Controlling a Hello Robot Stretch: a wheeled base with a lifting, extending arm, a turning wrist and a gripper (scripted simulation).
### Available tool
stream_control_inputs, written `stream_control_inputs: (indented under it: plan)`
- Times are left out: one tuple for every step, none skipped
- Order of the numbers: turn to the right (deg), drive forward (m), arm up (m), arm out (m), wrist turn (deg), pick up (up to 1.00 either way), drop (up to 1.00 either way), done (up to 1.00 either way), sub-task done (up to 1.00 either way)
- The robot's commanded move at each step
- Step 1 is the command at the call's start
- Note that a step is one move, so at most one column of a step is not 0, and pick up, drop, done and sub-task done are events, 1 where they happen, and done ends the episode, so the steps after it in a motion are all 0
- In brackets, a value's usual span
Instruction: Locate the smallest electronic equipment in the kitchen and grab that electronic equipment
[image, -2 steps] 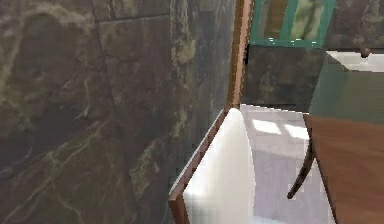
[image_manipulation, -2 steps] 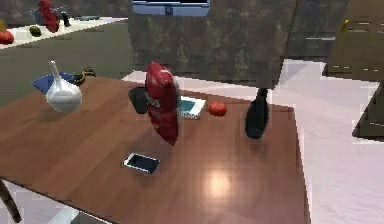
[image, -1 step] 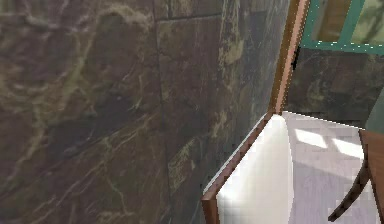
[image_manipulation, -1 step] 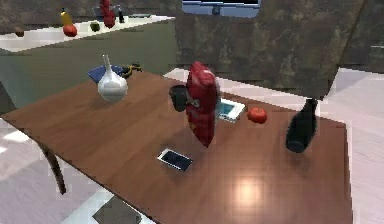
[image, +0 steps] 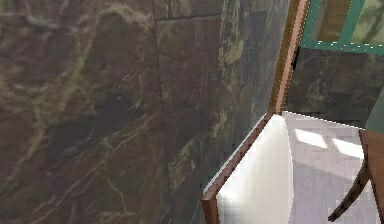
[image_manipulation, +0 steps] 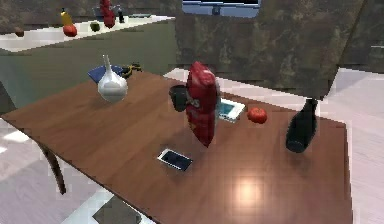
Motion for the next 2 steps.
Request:
stream_control_inputs:
  plan:
    - [0.0,0.00,0.36,0.00,0.0,0.00,0.00,0.00,0.00]
    - [0.0,0.00,0.00,0.28,0.0,0.00,0.00,0.00,0.00]
